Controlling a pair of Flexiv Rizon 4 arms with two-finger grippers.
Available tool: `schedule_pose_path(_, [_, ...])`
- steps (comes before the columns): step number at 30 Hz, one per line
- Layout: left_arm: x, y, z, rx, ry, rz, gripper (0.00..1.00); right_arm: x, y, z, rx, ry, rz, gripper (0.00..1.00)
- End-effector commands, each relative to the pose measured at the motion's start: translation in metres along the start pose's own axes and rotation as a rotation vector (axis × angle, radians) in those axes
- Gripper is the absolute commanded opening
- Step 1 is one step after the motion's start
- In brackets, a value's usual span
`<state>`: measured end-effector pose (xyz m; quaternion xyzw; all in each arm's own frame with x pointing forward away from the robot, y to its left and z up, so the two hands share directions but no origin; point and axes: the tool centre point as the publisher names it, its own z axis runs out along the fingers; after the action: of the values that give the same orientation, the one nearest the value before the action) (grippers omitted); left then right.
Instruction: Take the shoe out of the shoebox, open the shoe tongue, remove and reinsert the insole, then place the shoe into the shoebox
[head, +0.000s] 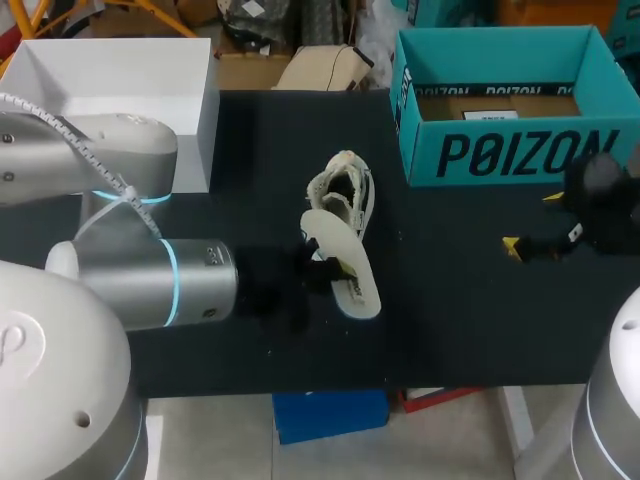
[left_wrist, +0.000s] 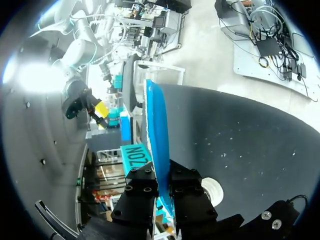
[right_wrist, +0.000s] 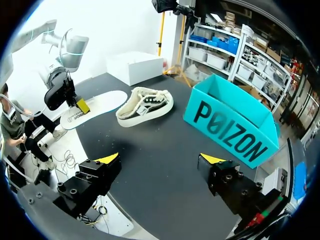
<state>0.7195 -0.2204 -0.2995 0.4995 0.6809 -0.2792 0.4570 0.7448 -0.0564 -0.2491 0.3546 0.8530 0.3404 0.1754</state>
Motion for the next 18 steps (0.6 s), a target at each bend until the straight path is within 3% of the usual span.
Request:
schedule_pose_path(1, [0.009, 0.008, 0.005, 0.052, -0.902, 0.024, 0.0, 0.0, -0.001, -0.001, -0.003, 0.001, 0.0, 1.0])
schedule_pose_path(6, [0.01, 0.009, 0.003, 0.106, -0.943, -0.007, 0.0, 0.0, -0.001, -0.001, -0.003, 0.001, 0.0, 1.0])
schedule_pose_path(9, [0.01, 0.007, 0.001, 0.153, -0.907, 0.02, 0.0, 0.0, -0.001, -0.001, -0.003, 0.001, 0.0, 1.0])
schedule_pose_path(13, [0.003, 0.011, -0.002, 0.111, -0.88, 0.023, 0.0, 0.0, -0.001, -0.001, -0.003, 0.001, 0.0, 1.0])
schedule_pose_path(18, [-0.011, 0.007, -0.006, 0.125, -0.85, 0.061, 0.0, 0.0, -0.001, -0.001, -0.003, 0.001, 0.0, 1.0])
